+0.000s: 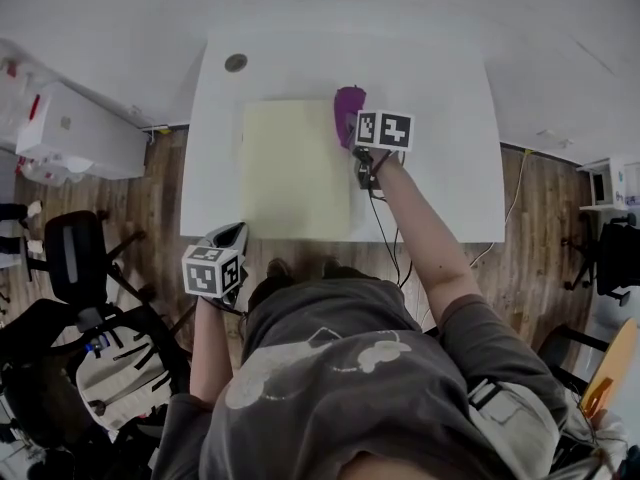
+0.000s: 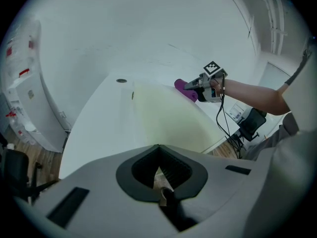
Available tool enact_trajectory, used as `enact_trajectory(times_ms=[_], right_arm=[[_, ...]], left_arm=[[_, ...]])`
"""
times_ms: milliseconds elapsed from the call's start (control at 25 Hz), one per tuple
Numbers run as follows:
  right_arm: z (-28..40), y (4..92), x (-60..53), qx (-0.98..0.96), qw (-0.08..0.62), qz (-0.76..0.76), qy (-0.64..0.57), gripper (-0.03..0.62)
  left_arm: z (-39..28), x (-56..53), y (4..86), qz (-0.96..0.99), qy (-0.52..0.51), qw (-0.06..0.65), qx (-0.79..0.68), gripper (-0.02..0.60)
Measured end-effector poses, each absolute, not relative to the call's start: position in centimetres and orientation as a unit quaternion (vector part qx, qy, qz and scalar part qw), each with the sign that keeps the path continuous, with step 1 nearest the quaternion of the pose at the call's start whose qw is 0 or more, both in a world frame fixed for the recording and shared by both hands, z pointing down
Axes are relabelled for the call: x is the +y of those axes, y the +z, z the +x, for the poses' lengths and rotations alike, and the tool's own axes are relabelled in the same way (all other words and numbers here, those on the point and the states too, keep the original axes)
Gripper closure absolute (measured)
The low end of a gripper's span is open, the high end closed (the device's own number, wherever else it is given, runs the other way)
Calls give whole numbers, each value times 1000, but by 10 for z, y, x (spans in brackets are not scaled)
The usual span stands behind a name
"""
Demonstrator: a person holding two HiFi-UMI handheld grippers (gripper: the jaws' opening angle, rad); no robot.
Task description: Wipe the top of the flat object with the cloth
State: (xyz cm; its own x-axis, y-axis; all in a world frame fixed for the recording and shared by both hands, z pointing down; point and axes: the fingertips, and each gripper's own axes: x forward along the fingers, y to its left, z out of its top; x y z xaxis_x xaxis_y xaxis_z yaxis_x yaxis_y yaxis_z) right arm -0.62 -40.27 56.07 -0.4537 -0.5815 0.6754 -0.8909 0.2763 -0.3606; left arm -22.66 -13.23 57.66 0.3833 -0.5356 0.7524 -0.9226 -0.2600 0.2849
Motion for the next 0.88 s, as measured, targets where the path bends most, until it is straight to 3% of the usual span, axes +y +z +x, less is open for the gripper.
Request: enact_trajectory(times_ms=[280, 880], right_arm=[[-10, 540, -391, -769, 200, 493, 354, 502], [-92, 503, -345, -808, 194, 443, 335, 502]], left_arm=[[-224, -131, 575, 764, 280, 357, -459, 583], [-223, -130, 572, 793, 275, 352, -414, 583]])
